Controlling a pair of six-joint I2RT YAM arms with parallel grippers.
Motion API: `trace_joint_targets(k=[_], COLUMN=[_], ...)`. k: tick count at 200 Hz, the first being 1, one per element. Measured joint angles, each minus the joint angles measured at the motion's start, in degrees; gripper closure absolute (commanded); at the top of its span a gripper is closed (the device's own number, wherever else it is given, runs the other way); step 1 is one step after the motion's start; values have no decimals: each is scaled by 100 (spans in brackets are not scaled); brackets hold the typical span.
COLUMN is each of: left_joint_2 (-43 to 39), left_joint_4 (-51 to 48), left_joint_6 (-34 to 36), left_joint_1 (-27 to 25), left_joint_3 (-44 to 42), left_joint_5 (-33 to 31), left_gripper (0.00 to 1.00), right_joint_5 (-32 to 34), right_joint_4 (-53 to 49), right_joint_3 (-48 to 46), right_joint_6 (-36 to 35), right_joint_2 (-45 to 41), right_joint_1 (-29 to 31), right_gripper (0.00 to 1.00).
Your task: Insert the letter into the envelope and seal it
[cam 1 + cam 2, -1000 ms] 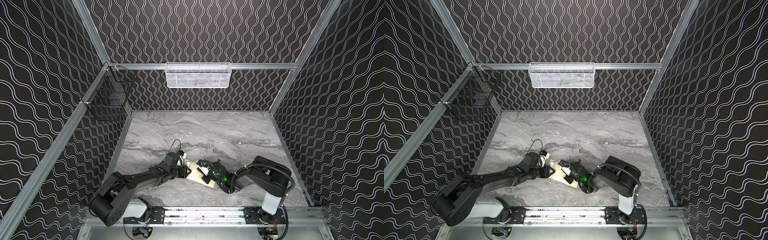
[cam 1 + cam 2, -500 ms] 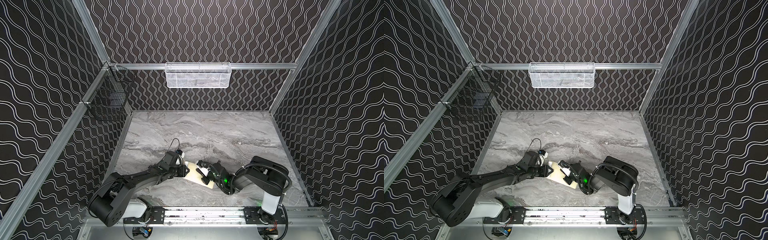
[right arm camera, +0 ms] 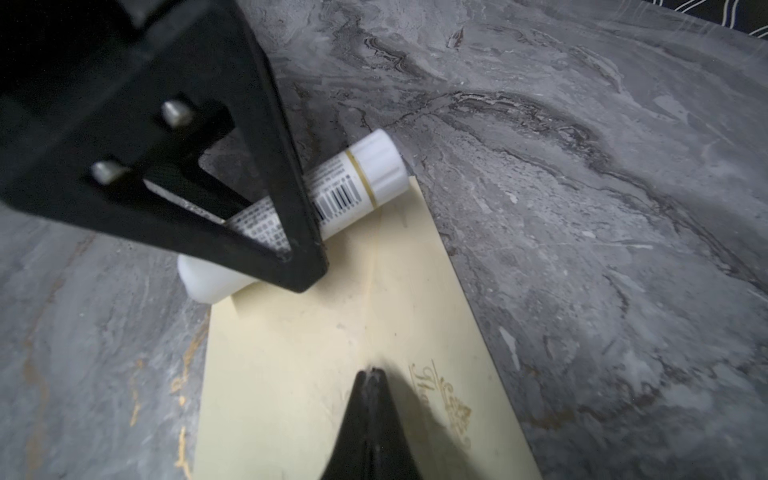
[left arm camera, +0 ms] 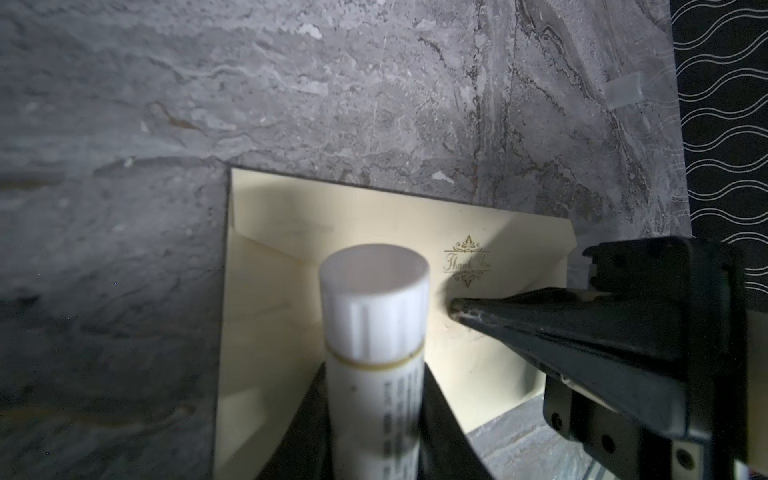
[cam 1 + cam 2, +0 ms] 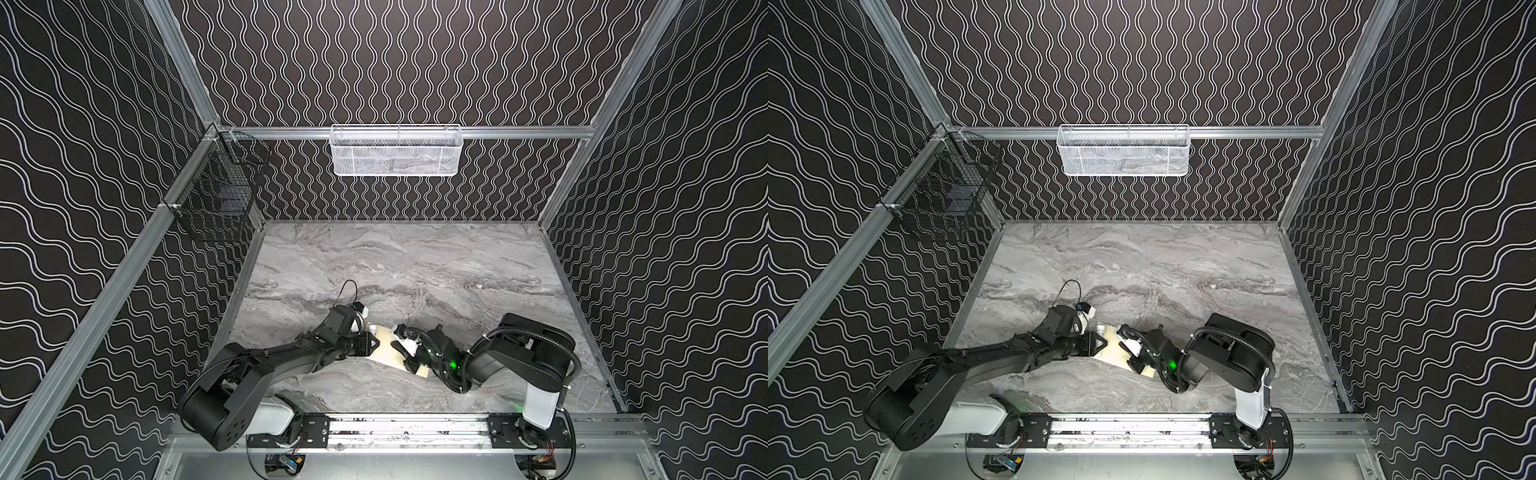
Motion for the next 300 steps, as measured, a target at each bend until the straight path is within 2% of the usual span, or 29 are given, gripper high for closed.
trace_joint_targets(k=[106, 231, 265, 300], left_joint_2=[-151, -247, -304, -619], left_joint_4=[-136, -162, -216, -382], left_joint_6=[-59, -116, -114, -136], left_joint_1=[35, 50, 50, 50], left_joint_3=[-70, -131, -136, -114], left_joint_5=[-2, -26, -13, 33], left_gripper=[100, 100, 100, 100], right_joint_5=[654, 1961, 2184, 2070], right_joint_4=[332, 828, 680, 389], right_joint_3=[-533, -1182, -1294, -1178], right_joint_6=[616, 1005, 977, 485], right_joint_2=[-221, -372, -601, -1322], right_joint_1=[-175, -374, -413, -426], right_gripper=[100, 100, 100, 100])
